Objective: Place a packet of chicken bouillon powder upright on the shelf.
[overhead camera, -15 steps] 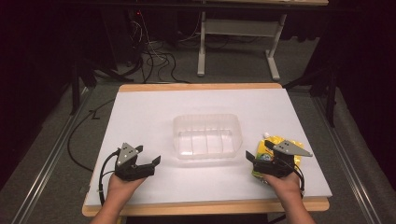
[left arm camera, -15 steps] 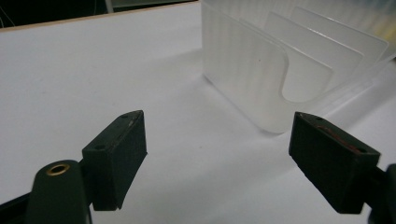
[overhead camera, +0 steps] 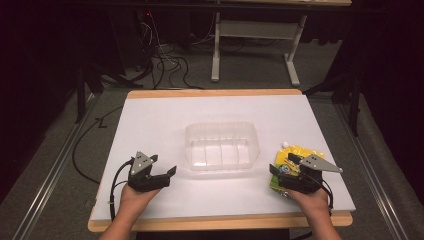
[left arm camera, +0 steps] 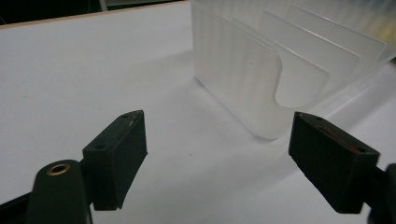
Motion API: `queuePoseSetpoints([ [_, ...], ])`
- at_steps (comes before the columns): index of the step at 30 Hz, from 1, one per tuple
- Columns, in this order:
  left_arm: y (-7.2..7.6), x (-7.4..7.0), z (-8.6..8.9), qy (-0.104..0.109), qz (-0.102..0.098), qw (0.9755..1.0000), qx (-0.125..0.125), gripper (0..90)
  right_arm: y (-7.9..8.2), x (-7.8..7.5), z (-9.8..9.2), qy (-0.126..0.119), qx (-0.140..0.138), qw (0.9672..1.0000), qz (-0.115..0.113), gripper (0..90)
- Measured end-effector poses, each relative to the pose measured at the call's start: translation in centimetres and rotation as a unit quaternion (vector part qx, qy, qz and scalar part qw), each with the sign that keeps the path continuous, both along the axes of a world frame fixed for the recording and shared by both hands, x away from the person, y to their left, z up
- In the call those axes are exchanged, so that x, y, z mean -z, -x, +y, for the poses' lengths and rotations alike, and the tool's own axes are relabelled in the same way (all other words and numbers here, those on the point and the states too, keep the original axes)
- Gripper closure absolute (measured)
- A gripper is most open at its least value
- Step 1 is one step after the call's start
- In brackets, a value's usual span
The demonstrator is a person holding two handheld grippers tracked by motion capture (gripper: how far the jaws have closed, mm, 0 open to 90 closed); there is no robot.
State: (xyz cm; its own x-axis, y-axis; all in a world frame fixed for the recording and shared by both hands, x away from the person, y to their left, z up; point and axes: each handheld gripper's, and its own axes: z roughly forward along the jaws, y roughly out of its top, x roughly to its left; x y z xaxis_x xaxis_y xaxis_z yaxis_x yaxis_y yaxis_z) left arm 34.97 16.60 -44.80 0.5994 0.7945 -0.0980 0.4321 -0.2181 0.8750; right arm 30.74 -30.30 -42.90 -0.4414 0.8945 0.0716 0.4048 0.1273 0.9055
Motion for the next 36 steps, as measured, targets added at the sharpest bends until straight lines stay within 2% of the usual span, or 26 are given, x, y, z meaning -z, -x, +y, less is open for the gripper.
queuePoseSetpoints([
  [3,-0.1,0.1,-0.1,0.004,0.006,1.0,0.003,22.1,0.5,-0.1,-0.5,0.006,0.006,0.9999,-0.005,25.9],
  [6,-0.3,0.1,-0.3,0.006,0.007,0.9999,0.005,23.1,1.3,-0.1,-1.5,0.023,0.029,0.9993,-0.008,32.8],
  [7,-0.4,0.1,-0.4,0.009,0.007,0.9999,0.004,23.8,1.7,-0.1,-2.1,0.027,0.047,0.9985,-0.003,35.7],
  [9,-0.5,0.0,-0.6,0.013,0.004,0.9999,0.005,24.9,2.4,0.1,-3.4,0.032,0.072,0.9969,0.008,49.0],
  [11,-0.6,-0.1,-0.9,0.014,0.001,0.9999,0.01,25.5,3.1,0.2,-4.7,0.037,0.095,0.9947,0.018,57.3],
  [13,-0.8,0.0,-1.2,0.012,0.001,0.9998,0.015,24.6,3.7,0.5,-6.2,0.034,0.125,0.9909,0.039,65.4],
  [16,-1.0,0.0,-1.8,0.007,-0.002,0.9998,0.02,23.7,4.4,1.2,-7.9,0.033,0.153,0.9856,0.063,72.9],
  [20,-1.3,-0.1,-2.4,0.007,-0.004,0.9997,0.023,23.0,5.0,2.7,-9.6,0.031,0.187,0.9759,0.108,85.3],
  [22,-1.4,-0.1,-2.6,0.008,-0.004,0.9996,0.027,23.0,5.1,3.4,-10.2,0.032,0.192,0.9723,0.129,90.0],
  [25,-1.4,-0.2,-2.9,0.008,-0.005,0.9995,0.031,23.0,5.4,4.2,-10.7,0.023,0.195,0.969,0.151,90.0],
  [27,-1.4,-0.2,-3.0,0.006,-0.007,0.9994,0.033,23.0,5.5,4.3,-10.6,0.015,0.192,0.9685,0.157,90.0],
  [30,-1.4,-0.2,-3.0,0.008,-0.006,0.9994,0.034,23.0,5.5,4.5,-10.4,0.017,0.183,0.9701,0.159,90.0],
  [33,-1.4,-0.2,-3.0,0.007,-0.006,0.9994,0.034,23.0,5.4,4.6,-10.1,0.006,0.176,0.9706,0.164,90.0],
  [36,-1.3,-0.2,-3.0,0.005,-0.005,0.9993,0.037,23.0,5.4,4.6,-9.8,0.013,0.176,0.9707,0.163,90.0],
])
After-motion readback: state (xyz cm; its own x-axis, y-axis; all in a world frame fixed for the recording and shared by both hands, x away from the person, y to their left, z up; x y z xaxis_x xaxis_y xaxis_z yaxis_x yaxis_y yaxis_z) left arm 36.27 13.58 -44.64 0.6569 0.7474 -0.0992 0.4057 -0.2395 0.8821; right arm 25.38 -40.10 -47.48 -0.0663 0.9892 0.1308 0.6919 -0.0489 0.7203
